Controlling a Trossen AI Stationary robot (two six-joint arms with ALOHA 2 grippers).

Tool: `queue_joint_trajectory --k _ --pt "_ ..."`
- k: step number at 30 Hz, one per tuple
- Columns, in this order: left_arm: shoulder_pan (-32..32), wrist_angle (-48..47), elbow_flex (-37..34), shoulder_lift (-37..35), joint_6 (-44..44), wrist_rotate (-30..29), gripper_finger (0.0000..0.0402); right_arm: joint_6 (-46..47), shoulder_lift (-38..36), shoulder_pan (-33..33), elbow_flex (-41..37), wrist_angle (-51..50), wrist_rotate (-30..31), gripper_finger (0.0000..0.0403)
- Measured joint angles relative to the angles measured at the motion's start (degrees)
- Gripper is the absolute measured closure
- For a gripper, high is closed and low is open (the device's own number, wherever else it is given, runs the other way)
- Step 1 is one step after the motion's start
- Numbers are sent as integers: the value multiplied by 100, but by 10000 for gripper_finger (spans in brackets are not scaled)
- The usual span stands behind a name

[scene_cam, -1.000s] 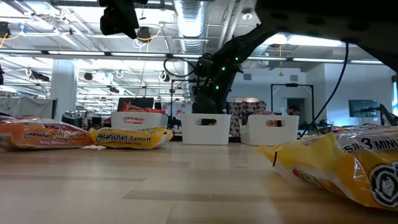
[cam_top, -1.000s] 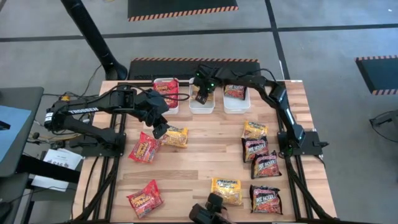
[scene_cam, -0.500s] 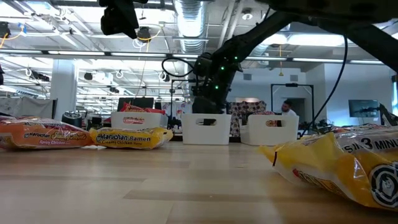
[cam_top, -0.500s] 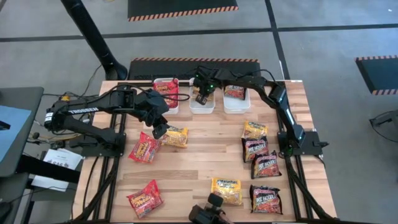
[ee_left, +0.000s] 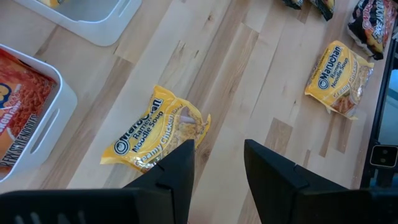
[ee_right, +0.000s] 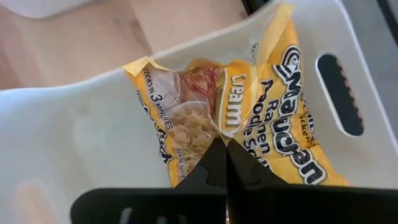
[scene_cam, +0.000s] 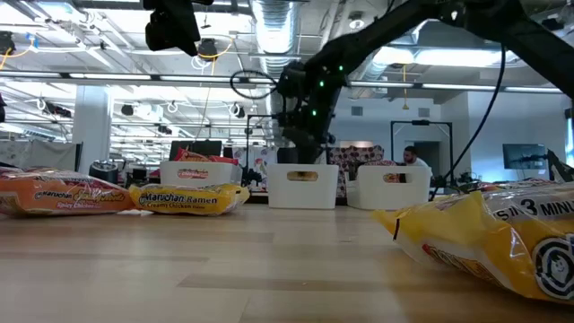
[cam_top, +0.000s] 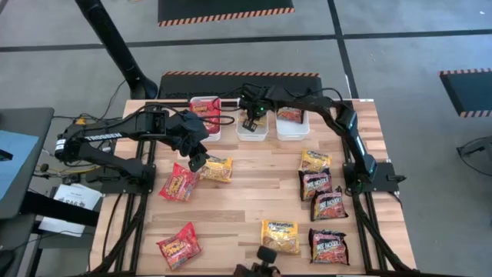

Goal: Sort Maruchan noodles
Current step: Put the yellow noodle pack into the middle white bin

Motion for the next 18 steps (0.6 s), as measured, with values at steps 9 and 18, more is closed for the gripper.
queue_joint_trajectory --k 9,18 --pt "0 2 0 0 0 0 276 -609 -330 220 2 311 869 400" --pt "1 2 0 0 -31 0 276 -1337 -188 -193 -7 508 941 399"
